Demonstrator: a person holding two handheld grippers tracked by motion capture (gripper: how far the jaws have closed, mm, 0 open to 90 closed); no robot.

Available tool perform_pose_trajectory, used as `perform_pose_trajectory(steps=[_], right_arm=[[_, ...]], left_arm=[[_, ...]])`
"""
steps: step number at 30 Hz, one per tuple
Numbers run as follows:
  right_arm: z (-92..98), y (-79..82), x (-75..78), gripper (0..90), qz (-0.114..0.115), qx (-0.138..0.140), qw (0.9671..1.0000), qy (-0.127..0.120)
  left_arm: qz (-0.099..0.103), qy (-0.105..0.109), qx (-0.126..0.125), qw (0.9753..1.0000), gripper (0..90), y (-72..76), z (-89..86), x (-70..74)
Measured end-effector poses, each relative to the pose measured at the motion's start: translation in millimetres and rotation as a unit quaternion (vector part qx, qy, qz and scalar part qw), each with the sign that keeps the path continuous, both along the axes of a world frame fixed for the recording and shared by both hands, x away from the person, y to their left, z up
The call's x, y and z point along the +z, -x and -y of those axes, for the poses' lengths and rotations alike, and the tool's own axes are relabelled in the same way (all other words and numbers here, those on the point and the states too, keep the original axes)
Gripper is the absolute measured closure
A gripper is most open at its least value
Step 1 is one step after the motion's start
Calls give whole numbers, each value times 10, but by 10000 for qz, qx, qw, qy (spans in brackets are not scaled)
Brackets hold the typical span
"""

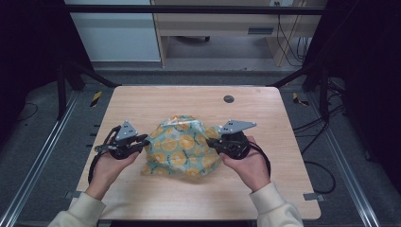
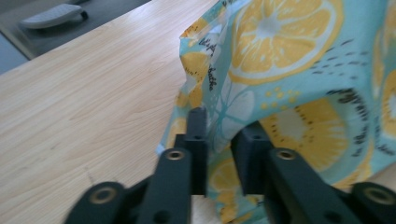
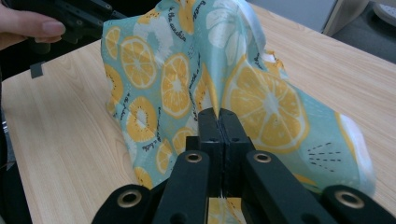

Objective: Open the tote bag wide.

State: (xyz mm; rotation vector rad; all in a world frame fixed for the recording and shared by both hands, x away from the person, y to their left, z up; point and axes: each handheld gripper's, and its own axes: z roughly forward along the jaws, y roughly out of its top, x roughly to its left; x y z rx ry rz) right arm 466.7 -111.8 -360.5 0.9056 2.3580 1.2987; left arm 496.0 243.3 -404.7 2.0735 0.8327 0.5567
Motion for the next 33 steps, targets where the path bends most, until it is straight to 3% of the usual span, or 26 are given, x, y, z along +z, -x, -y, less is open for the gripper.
perform_pose_trajectory(steps=[5,8,12,14,16,22,26,29,33], right_arm=[[69,149,86,895,181,-11,9998,-52],[106,262,108,895,262,-35,9996,-84],[150,416,57,893,305,-30,9995,-55],[155,442,39,892,283,-45,9996,-32],[189,530,-81,890,213,-50,9997,71],[239,617,-328,882,17,-72,9997,243],[270,613,-447,861,-140,-106,9994,287],[289,596,-469,800,-178,-136,9994,280],[308,583,-382,665,-132,-226,9995,191]], left_arm=[[407,348,28,9986,858,226,-35,182],[550,544,-28,9970,865,379,-56,236],[596,784,-147,9950,872,550,-65,238],[552,866,-221,9945,873,601,-60,219],[454,920,-373,9940,874,706,-31,143],[306,928,-524,9938,875,816,22,-40],[228,787,-551,9951,875,824,50,-149],[153,768,-562,9953,877,809,47,-192],[112,708,-556,9959,879,808,41,-235]])
